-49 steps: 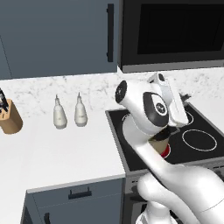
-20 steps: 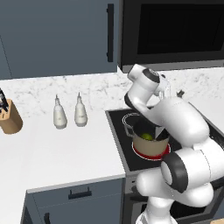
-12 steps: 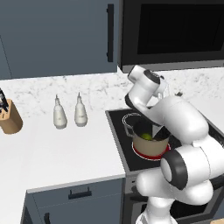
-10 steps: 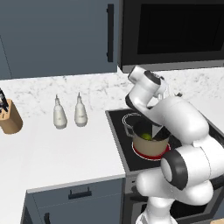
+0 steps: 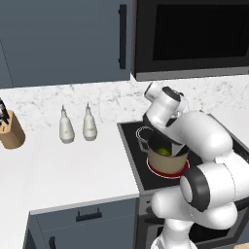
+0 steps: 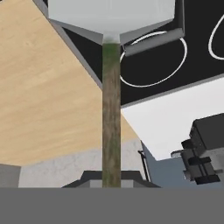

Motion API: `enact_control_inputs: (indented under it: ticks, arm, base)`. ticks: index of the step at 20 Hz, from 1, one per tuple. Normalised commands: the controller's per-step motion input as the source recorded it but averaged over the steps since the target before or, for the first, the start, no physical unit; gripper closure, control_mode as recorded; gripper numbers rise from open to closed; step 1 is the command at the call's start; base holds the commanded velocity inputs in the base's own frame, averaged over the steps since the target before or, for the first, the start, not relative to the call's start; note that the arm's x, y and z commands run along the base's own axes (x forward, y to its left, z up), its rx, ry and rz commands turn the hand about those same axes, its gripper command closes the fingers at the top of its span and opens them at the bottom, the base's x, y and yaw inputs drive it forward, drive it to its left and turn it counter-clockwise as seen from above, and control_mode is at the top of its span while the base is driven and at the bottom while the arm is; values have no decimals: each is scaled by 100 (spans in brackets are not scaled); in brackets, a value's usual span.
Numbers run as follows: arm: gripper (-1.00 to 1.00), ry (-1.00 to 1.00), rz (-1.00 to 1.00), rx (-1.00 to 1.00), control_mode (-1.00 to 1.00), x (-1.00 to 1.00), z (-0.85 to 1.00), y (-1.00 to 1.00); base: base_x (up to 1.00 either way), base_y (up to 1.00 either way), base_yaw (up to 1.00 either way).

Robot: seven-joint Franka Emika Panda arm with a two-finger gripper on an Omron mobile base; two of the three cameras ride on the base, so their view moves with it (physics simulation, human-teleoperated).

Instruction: Put the lime and onion in the pot. Retrieve the spatula and lightly stir the vegetables in the pot.

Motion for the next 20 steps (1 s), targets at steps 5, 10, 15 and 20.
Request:
enact_control_inputs:
  ticks: [5,10,15,20]
  arm:
    - [100,2,0,0,-100,11,-36,-3]
    - [100,0,0,0,-100,12,-40,-1]
    - [100,0,0,-1,-100,0,-13,-8]
    - [100,0,0,-4,-100,-7,55,-21]
  base:
    - [0,0,0]
    - [0,0,0]
    - [0,0,0]
    - [0,0,0]
